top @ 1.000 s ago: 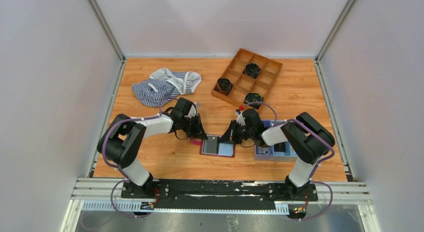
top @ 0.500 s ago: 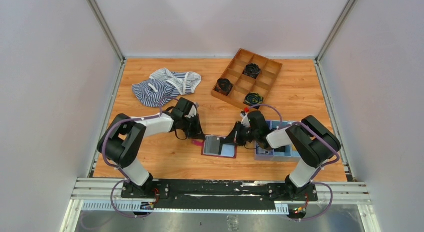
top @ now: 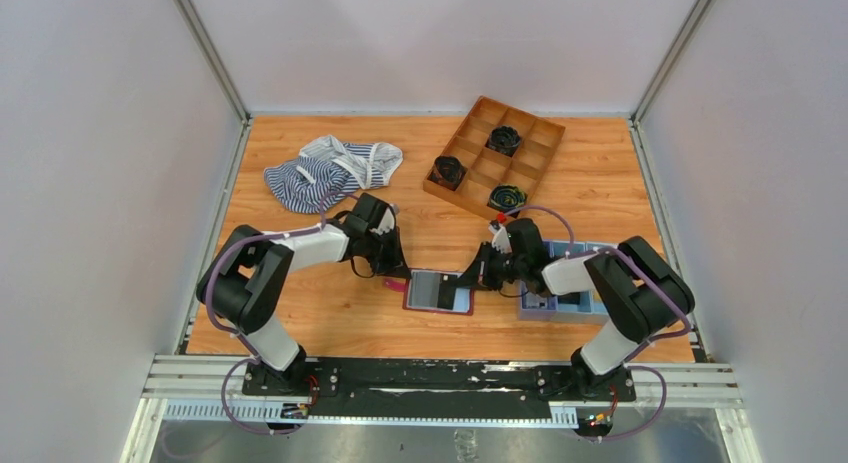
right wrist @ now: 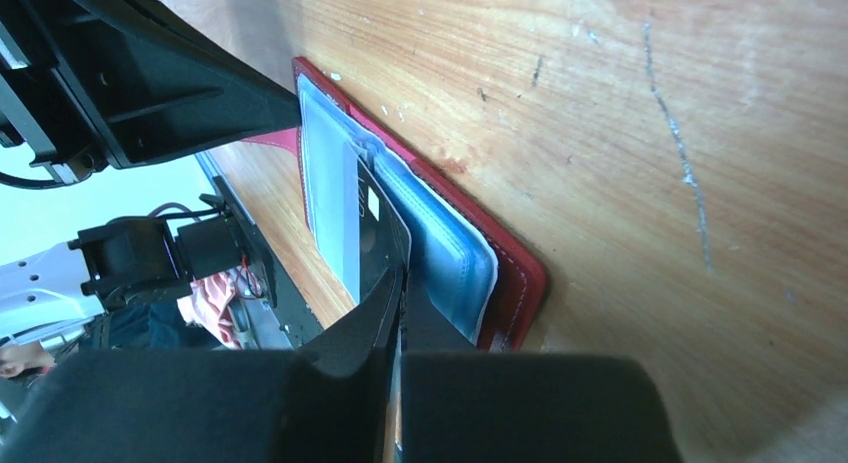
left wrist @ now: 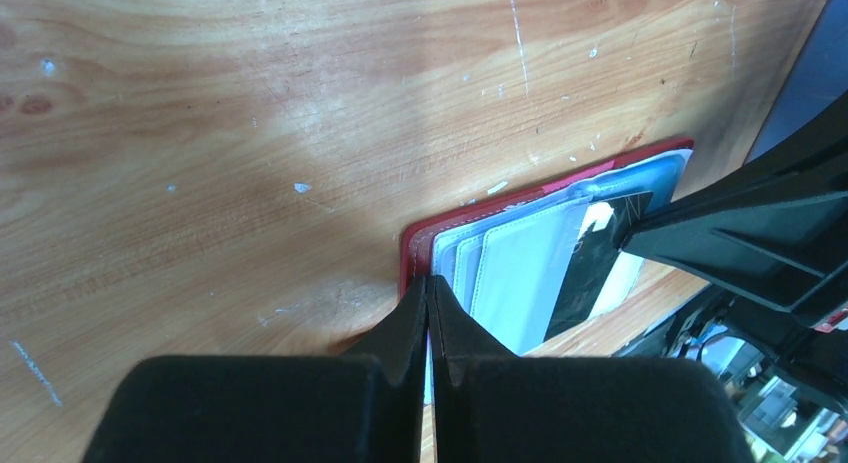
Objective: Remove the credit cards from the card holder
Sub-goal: Remove the credit card from the card holder, then place the credit card in the storage box.
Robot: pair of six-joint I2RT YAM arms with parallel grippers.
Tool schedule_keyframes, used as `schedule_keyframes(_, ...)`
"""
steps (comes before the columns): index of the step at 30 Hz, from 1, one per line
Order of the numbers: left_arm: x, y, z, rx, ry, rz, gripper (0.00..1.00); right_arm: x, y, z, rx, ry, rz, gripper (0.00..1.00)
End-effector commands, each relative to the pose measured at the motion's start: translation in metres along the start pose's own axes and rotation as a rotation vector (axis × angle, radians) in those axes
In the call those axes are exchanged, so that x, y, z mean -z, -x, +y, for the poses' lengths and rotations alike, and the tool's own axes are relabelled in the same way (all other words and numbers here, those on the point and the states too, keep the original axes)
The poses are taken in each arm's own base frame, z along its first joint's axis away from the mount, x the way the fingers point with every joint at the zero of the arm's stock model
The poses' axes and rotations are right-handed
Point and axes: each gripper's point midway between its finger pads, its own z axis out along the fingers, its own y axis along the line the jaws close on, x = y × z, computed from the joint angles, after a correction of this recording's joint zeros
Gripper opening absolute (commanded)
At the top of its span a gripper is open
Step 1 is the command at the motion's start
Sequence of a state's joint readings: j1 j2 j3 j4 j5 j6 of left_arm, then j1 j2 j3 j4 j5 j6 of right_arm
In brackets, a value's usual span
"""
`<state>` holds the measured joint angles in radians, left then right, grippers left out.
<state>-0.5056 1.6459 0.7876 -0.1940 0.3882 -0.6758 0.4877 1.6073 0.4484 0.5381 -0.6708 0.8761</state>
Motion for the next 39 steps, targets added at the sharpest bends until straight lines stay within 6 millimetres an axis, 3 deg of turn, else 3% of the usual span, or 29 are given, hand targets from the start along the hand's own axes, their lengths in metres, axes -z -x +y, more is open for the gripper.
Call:
schedule_keyframes(1, -0.003, -0.002, 0.019, -0.017, 0.084, 0.013, 0.0, 0.009, 0.002, -0.001, 0.059, -0.039, 0.023, 0.0)
schedule_keyframes(15, 0.001, 0.009, 0.004, -0.037, 0.051, 0.005, 0.0, 0.052, 0.012, 0.041, 0.185, -0.058, -0.038, 0.0)
schedule_keyframes(20, 0.005, 0.01, 0.0, -0.044, 0.043, -0.001, 0.0, 0.076, 0.026, 0.053, 0.223, -0.086, -0.084, 0.0)
schedule_keyframes(24, 0.012, 0.014, -0.006, -0.064, 0.033, -0.014, 0.0, 0.119, 0.051, 0.046, 0.21, -0.153, -0.187, 0.0)
schedule_keyframes(29, 0.021, 0.023, -0.013, -0.105, 0.039, -0.033, 0.0, 0.195, 0.072, 0.027, 0.242, -0.42, -0.335, 0.0)
schedule_keyframes(32, 0.023, 0.029, -0.015, -0.122, 0.044, -0.037, 0.0, 0.235, 0.074, 0.016, 0.257, -0.63, -0.363, 0.0)
schedule_keyframes(39, 0.018, 0.033, -0.02, -0.127, 0.03, -0.026, 0.0, 0.29, 0.068, 0.01, 0.232, -0.878, -0.414, 0.0)
